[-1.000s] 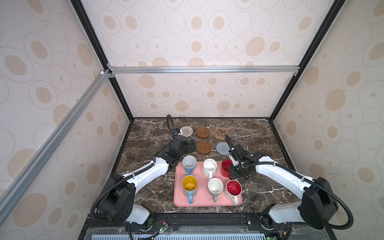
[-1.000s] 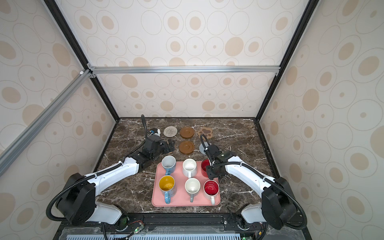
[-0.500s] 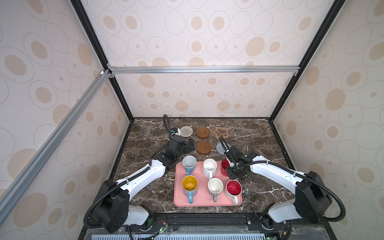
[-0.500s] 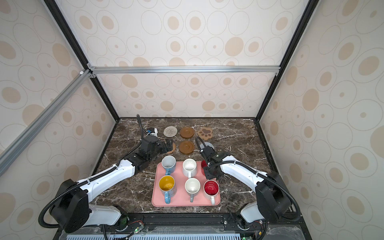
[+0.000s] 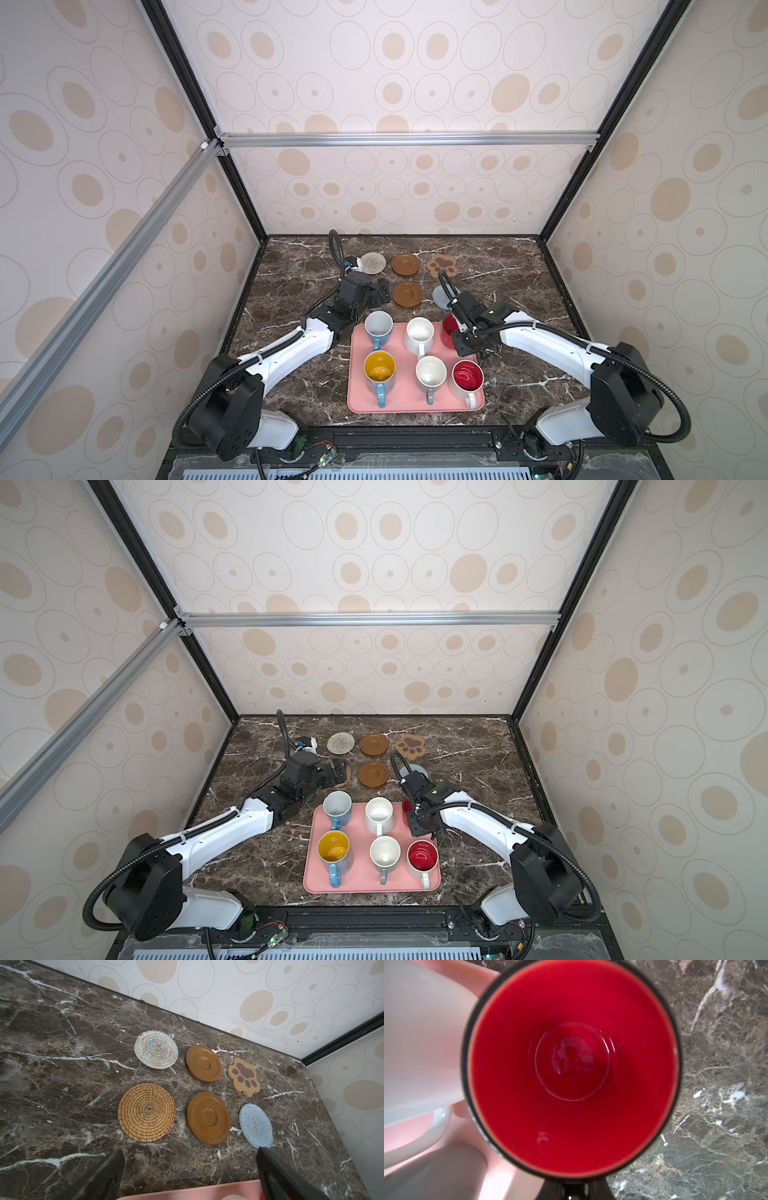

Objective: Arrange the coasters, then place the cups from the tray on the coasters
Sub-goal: 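Lower the right gripper and grasp the red mug by its rim, then lift the red mug off the tray and carry it toward the cork paw coaster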

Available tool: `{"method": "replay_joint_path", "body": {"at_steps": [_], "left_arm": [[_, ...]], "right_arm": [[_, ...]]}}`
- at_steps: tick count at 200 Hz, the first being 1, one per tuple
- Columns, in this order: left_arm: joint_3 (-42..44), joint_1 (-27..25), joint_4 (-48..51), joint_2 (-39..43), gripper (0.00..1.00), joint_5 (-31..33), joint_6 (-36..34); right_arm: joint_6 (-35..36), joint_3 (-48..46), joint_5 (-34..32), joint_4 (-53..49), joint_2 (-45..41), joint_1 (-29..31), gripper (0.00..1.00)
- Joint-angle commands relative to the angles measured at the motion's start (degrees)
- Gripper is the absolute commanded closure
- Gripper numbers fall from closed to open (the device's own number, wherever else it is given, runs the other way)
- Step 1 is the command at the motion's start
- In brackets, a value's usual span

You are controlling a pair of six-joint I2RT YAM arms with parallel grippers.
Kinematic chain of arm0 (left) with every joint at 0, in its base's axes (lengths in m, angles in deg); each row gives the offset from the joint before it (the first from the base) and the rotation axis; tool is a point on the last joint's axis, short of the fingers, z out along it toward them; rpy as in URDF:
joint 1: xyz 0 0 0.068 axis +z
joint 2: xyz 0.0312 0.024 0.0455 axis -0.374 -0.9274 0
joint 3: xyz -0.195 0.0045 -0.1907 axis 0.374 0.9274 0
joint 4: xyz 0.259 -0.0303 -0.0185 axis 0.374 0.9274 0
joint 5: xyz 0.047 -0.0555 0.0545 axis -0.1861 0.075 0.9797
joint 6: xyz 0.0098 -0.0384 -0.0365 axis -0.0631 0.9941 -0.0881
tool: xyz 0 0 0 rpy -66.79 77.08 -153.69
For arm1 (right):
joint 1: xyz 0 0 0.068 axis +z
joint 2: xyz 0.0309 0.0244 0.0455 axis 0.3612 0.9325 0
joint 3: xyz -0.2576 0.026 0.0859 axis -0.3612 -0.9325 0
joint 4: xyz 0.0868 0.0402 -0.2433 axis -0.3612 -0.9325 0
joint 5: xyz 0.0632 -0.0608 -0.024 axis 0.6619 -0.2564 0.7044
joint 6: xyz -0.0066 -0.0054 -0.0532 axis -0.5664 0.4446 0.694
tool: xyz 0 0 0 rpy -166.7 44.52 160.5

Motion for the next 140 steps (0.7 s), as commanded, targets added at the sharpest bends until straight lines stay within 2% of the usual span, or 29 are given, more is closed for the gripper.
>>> {"method": "replay_joint_path", "body": {"at_steps": [1, 140], "left_arm": [[-0.67, -0.33, -0.78, -0.15, 0.0, 0.39, -0.57], [1.48, -0.36, -2.89, 1.89, 0.0, 0.92, -0.29]], "right_arm": [[0.26, -0.04, -1.14, 0.41, 0.21, 0.43, 0.92], [2.6, 10.36, -1.93, -4.3, -2.8, 0.38, 0.95]]}}
